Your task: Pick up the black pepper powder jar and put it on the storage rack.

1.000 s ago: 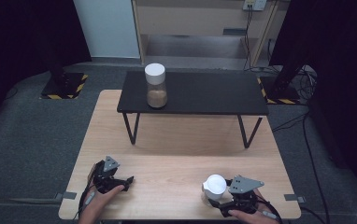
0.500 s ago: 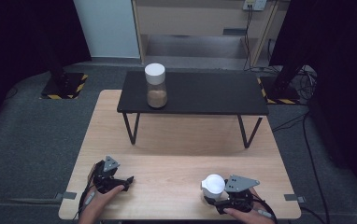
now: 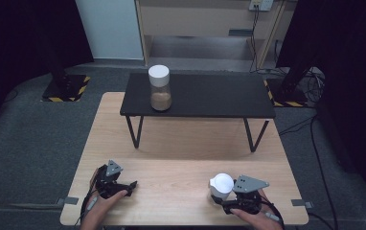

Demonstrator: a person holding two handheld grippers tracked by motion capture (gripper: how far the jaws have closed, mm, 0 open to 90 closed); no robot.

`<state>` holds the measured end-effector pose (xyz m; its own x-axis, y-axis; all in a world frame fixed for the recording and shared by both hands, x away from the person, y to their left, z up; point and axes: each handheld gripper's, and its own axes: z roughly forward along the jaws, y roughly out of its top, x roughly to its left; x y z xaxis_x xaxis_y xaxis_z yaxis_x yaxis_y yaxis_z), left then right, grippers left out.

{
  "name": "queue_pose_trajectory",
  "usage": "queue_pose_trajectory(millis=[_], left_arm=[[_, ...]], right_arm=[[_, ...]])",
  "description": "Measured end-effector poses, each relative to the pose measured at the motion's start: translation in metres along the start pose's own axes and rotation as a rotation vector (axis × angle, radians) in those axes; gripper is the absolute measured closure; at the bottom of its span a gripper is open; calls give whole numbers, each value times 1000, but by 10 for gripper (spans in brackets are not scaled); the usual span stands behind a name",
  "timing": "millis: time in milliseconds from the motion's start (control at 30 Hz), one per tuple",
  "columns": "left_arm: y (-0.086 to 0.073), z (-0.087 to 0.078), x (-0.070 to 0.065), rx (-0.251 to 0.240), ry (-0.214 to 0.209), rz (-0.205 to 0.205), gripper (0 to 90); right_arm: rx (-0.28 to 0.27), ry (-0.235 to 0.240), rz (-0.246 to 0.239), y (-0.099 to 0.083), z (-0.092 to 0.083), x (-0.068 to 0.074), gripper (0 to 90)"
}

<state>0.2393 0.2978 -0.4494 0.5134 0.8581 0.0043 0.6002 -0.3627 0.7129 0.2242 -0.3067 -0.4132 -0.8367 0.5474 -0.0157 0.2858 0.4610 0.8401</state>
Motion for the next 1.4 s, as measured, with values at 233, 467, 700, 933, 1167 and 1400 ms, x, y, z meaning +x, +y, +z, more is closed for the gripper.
queue_pose_trajectory(millis=[233, 467, 700, 933, 1167, 1400], left_arm=[[0, 0, 0, 0, 0, 1, 0], [0, 0, 0, 0, 0, 0, 0], [0, 0, 0, 0, 0, 0, 0], [0, 0, 0, 0, 2, -1, 0], [0, 0, 0, 0, 2, -1, 0], [0, 0, -1, -1, 3, -3, 0]], right_arm=[[-11, -29, 21, 12, 2, -19, 315], [-9, -58, 58, 19, 7, -41, 315], [-10, -73, 73, 28, 6, -57, 315], [-7, -50, 76, 39, 6, -73, 315], [1, -35, 60, 49, 10, -80, 315], [-3, -18, 50, 61, 12, -87, 315]])
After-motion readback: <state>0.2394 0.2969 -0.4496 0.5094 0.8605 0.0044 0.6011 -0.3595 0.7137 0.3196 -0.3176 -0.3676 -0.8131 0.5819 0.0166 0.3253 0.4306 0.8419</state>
